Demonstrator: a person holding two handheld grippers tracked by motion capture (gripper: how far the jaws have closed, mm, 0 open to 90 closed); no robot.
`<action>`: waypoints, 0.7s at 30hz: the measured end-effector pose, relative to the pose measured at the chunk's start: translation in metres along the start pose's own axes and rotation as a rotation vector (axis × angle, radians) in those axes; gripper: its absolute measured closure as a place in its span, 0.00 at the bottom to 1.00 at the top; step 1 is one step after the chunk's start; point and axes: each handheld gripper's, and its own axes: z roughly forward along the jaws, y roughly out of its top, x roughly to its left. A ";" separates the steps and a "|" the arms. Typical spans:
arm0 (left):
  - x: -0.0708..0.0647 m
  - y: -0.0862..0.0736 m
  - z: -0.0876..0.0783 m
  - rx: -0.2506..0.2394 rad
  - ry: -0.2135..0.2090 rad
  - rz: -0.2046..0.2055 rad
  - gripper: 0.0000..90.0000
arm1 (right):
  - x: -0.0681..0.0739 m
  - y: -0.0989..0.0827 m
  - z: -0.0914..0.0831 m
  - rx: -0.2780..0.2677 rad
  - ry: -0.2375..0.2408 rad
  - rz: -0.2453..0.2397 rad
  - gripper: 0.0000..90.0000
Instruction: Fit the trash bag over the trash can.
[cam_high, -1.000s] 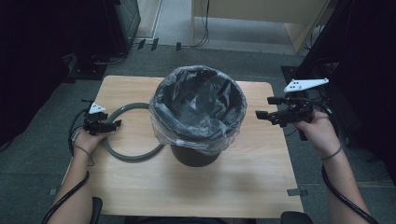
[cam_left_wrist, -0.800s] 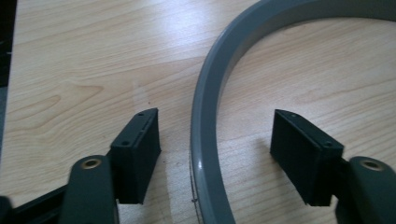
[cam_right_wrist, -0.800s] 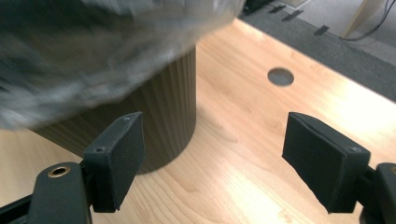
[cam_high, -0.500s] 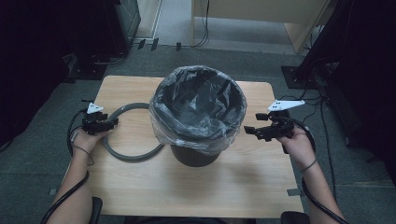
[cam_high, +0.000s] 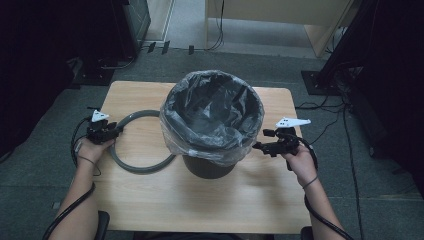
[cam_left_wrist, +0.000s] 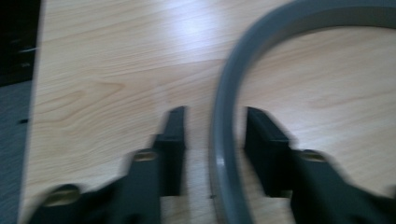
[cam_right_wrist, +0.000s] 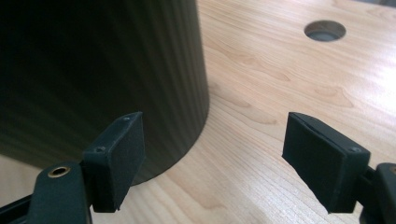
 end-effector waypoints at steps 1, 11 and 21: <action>-0.001 0.000 0.000 -0.001 0.001 0.003 0.79 | -0.002 -0.002 0.002 -0.004 -0.005 0.004 0.23; 0.000 0.001 0.000 0.000 -0.015 0.014 0.84 | -0.012 -0.023 0.022 -0.002 -0.038 0.041 0.23; 0.000 0.003 0.001 0.013 0.025 -0.041 0.87 | -0.023 -0.046 0.044 0.032 -0.109 0.041 0.21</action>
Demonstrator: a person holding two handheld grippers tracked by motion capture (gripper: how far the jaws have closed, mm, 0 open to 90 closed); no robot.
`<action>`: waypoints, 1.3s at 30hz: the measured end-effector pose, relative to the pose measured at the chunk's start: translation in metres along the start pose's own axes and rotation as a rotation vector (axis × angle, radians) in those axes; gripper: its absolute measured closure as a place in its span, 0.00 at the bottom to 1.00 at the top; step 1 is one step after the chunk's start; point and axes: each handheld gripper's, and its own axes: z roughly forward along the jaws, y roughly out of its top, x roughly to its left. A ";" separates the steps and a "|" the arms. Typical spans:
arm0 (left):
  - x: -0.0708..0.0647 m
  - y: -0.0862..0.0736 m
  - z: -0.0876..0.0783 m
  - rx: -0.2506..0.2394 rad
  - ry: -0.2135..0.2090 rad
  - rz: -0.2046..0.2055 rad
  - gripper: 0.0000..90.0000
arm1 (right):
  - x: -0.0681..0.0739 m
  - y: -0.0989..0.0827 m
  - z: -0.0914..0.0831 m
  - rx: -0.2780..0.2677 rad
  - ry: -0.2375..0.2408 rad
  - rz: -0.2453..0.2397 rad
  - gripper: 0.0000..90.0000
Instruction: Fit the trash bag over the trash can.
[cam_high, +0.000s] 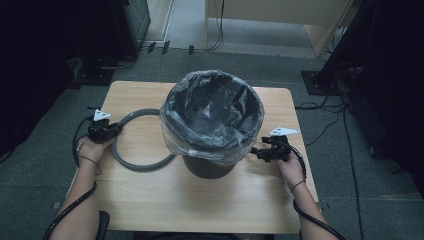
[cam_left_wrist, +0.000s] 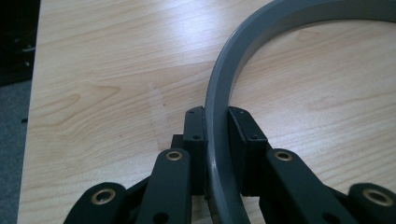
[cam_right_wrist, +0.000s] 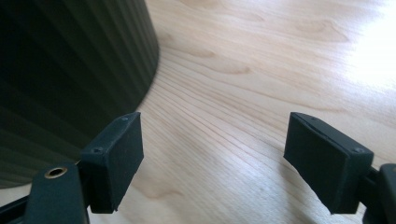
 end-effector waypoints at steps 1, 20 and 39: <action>0.001 -0.001 0.000 -0.001 0.006 -0.006 0.87 | -0.001 -0.001 0.002 0.001 -0.011 -0.003 0.21; 0.008 -0.002 -0.004 0.002 0.023 -0.079 0.87 | 0.009 -0.002 0.014 0.063 -0.132 -0.099 0.13; 0.013 0.005 -0.012 0.006 0.040 -0.145 0.88 | 0.009 -0.002 0.014 0.063 -0.137 -0.095 0.12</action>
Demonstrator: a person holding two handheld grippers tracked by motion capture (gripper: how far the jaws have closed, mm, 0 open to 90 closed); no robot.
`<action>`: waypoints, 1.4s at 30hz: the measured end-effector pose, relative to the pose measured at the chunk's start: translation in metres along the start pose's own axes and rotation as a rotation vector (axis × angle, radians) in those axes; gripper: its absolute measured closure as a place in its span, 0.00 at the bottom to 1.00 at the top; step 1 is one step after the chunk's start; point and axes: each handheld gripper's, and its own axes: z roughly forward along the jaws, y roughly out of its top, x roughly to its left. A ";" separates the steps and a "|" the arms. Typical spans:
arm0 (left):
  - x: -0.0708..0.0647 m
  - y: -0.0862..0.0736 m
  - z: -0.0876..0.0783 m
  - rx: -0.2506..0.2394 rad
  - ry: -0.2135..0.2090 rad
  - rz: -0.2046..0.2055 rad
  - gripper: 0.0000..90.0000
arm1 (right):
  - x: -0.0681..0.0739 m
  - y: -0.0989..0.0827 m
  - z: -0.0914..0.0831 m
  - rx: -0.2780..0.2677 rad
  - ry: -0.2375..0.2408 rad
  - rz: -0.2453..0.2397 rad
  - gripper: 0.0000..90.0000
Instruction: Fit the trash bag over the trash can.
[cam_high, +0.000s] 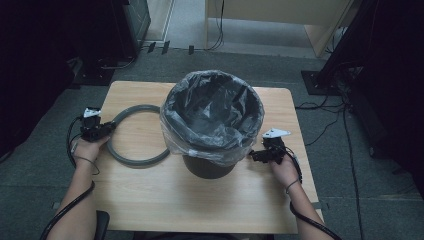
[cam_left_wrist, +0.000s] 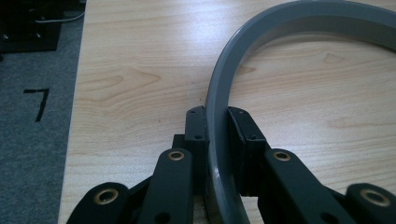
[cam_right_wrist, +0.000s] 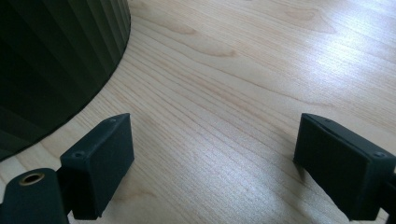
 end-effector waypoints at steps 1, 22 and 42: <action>0.000 0.001 0.000 0.004 0.001 0.002 0.88 | 0.000 0.000 0.000 0.000 -0.001 0.001 0.13; 0.007 0.019 -0.011 0.001 -0.039 -0.072 0.88 | 0.000 0.000 -0.001 0.001 -0.006 0.005 0.12; 0.013 0.059 -0.042 0.003 -0.007 -0.055 0.88 | 0.001 -0.001 -0.001 0.000 -0.010 0.009 0.12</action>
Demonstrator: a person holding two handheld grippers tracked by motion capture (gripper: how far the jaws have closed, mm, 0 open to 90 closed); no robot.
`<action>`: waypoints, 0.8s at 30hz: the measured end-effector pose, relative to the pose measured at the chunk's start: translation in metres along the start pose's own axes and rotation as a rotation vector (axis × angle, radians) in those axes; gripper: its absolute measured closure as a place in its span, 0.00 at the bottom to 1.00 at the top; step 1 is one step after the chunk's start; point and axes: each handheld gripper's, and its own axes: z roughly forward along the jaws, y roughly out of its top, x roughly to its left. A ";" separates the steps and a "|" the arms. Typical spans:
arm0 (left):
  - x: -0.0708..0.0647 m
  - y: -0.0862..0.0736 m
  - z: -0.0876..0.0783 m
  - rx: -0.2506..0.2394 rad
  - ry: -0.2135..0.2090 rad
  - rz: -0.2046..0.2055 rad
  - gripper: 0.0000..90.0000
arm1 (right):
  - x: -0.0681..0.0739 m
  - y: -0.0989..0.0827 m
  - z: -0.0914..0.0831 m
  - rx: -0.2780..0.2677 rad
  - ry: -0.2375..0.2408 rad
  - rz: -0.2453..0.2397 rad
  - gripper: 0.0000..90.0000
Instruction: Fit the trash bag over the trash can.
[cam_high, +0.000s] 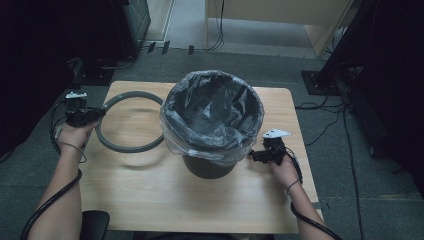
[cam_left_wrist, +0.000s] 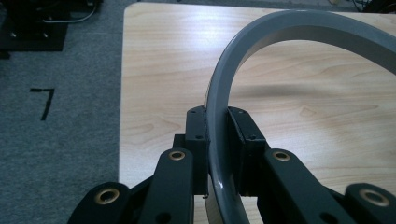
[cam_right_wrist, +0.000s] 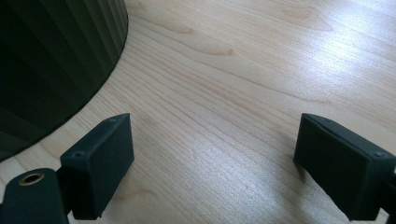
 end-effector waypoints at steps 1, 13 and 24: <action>0.000 0.002 -0.002 0.006 0.005 0.010 0.88 | 0.000 0.000 0.000 0.000 0.000 0.000 0.12; -0.001 0.033 -0.021 0.016 -0.001 0.019 0.88 | 0.000 0.000 0.000 0.001 -0.001 0.005 0.12; -0.002 0.062 -0.041 0.004 -0.019 0.025 0.88 | 0.000 0.000 -0.001 0.004 -0.003 0.005 0.12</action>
